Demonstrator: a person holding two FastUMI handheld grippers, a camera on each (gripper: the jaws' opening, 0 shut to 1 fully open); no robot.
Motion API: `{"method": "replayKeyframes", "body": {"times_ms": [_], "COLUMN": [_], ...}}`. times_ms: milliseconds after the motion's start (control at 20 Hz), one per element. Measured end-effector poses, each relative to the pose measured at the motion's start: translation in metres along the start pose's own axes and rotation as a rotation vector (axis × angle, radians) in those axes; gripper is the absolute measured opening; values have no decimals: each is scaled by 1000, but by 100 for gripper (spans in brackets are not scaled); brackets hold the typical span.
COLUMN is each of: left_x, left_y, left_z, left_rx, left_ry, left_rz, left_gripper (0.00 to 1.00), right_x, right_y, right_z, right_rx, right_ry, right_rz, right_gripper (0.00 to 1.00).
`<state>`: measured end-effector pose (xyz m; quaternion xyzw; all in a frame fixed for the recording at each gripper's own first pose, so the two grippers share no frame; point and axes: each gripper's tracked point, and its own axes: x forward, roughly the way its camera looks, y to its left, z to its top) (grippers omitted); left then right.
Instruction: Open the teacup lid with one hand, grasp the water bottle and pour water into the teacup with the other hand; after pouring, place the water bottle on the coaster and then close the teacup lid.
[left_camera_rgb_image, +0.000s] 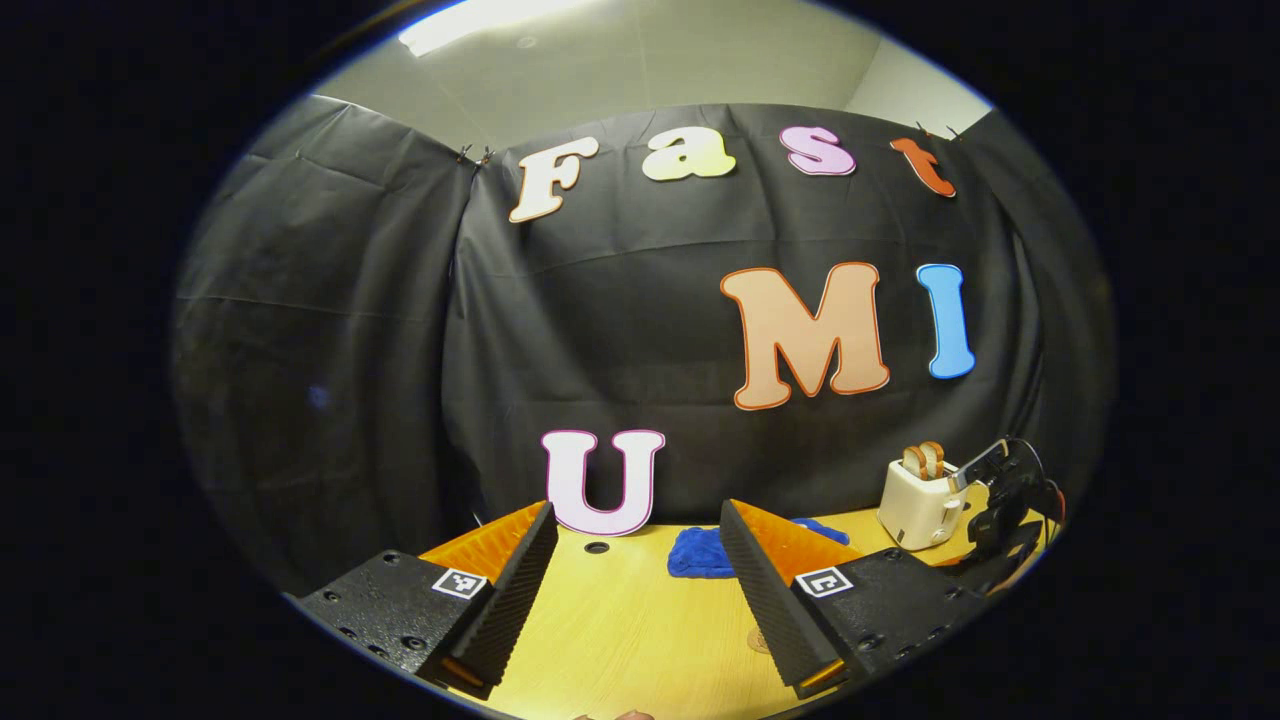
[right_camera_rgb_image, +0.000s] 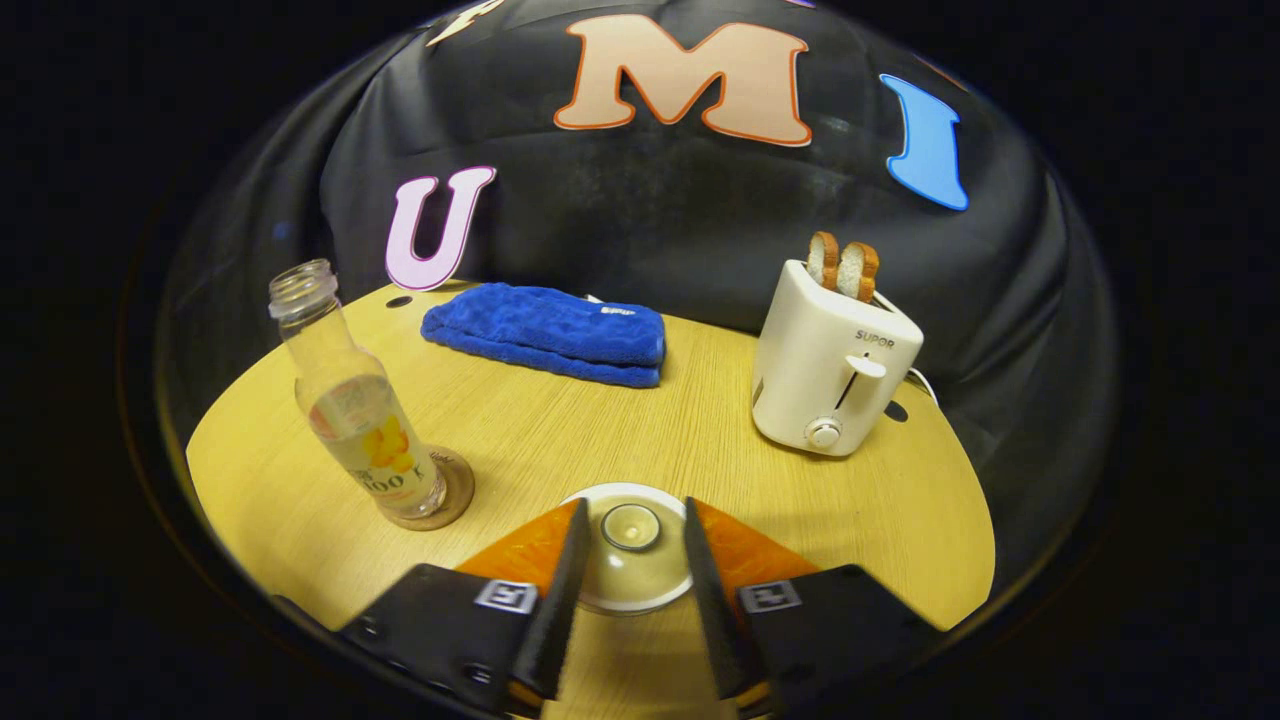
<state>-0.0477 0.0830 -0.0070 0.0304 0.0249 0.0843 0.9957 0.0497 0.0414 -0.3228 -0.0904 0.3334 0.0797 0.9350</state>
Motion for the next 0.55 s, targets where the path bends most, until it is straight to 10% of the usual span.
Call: {"method": "replayKeyframes", "body": {"times_ms": [50, 100, 550], "left_x": [0, 0, 4], "left_y": [1, 1, -4], "left_z": [0, -1, -6], "left_rx": [-1, -1, -19], "left_ry": [1, 1, 7], "left_rz": [1, 1, -23], "left_gripper": [95, 95, 96], "right_x": [0, -1, -2], "right_y": [1, 2, 4], "right_z": [1, 0, 2], "right_rx": [-9, -18, -14], "right_ry": [-2, -3, -1], "right_rz": [-2, -5, -2], "right_gripper": [31, 42, 30]}}
